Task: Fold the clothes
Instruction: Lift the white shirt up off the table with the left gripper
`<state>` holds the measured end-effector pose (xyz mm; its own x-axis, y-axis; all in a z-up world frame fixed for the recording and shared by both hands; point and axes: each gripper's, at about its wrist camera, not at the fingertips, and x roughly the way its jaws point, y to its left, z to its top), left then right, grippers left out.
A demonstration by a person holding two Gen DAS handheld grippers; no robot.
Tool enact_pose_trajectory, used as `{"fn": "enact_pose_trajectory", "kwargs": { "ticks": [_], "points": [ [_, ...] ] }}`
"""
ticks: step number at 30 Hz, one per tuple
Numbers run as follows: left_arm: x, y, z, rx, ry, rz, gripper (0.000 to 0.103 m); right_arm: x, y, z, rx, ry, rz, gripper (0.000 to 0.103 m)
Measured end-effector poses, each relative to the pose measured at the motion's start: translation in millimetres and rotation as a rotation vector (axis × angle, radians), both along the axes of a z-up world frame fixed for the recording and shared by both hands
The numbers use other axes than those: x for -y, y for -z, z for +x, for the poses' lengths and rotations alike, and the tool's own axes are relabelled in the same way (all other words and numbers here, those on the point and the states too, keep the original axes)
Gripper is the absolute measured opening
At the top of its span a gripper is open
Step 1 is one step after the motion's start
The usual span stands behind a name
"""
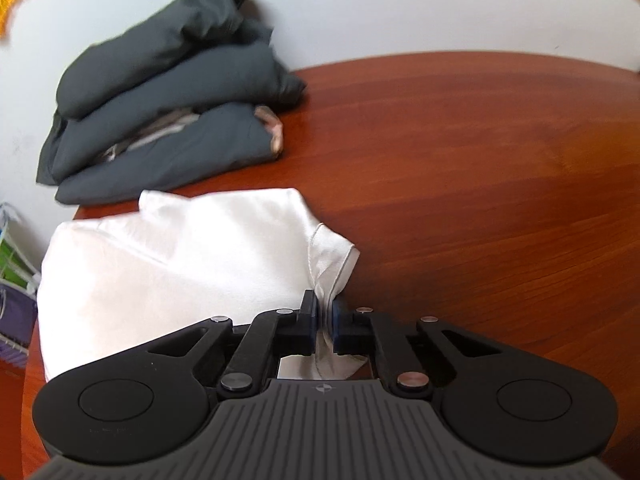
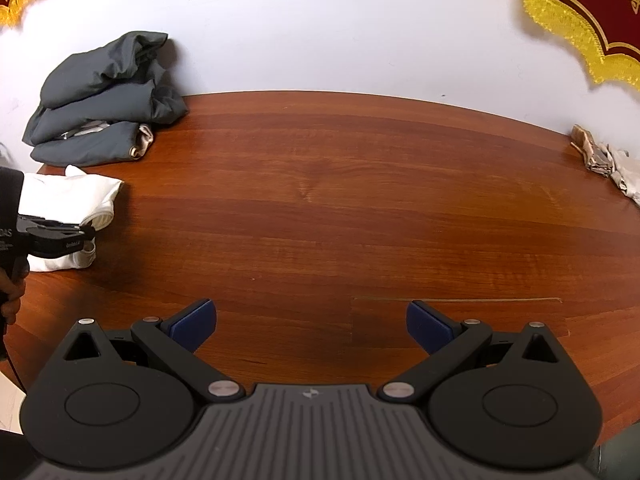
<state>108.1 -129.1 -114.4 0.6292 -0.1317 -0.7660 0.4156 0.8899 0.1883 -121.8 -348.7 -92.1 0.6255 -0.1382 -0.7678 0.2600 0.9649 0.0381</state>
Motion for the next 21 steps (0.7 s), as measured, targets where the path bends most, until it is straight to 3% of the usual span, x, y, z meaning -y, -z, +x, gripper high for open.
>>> {"fn": "enact_pose_trajectory", "kwargs": {
  "ticks": [7, 16, 21],
  "points": [
    [19, -41, -25, 0.017, 0.095, -0.113, 0.008, -9, 2, 8, 0.004, -0.04, 0.012, 0.102],
    [74, -81, -66, -0.099, 0.277, -0.302, 0.008, -10, 3, 10, 0.016, -0.043, 0.025, 0.102],
    [99, -102, -85, -0.112, 0.388, -0.354, 0.008, -5, 3, 6, 0.018, -0.02, 0.03, 0.102]
  ]
}}
